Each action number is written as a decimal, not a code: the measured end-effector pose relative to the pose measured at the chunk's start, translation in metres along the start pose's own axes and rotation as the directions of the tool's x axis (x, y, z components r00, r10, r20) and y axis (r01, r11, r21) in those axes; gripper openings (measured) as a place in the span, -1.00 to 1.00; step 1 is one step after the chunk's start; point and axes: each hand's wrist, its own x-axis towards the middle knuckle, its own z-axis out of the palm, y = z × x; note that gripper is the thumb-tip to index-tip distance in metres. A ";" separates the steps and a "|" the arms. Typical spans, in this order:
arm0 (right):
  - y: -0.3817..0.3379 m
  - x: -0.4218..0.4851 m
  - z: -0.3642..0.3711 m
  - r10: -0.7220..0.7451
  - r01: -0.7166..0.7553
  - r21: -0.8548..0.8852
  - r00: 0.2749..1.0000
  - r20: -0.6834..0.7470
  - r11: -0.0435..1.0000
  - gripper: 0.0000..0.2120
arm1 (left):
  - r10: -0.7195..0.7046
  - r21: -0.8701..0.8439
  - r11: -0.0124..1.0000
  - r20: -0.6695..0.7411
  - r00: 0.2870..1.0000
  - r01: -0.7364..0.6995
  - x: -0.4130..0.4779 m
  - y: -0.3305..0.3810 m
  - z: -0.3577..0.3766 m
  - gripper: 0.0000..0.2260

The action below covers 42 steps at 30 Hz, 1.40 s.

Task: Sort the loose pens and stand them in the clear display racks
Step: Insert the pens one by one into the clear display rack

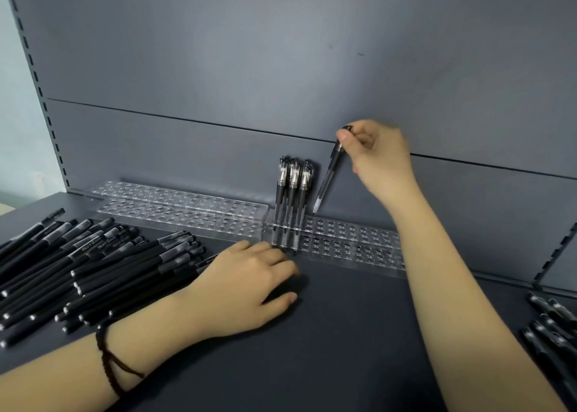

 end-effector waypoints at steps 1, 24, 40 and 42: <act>0.001 -0.001 0.003 0.002 -0.002 -0.021 1.000 0.015 1.000 -0.83 | -0.004 0.028 1.000 0.028 1.000 0.003 -0.001 -0.001 0.002 -0.63; 0.011 -0.016 0.019 0.146 -0.051 -0.295 0.939 0.311 0.954 -0.73 | -0.127 -0.034 0.990 0.246 0.961 0.140 -0.005 -0.001 -0.001 -0.41; 0.005 -0.109 -0.036 0.202 0.322 -0.707 0.811 0.549 0.629 -0.62 | -0.126 0.141 0.983 0.076 0.989 0.114 0.005 -0.004 -0.013 -0.55; 0.013 -0.129 -0.055 0.201 0.369 -0.710 0.789 0.581 0.600 -0.56 | -0.084 0.204 0.977 0.105 0.991 0.061 0.009 0.002 -0.016 -0.53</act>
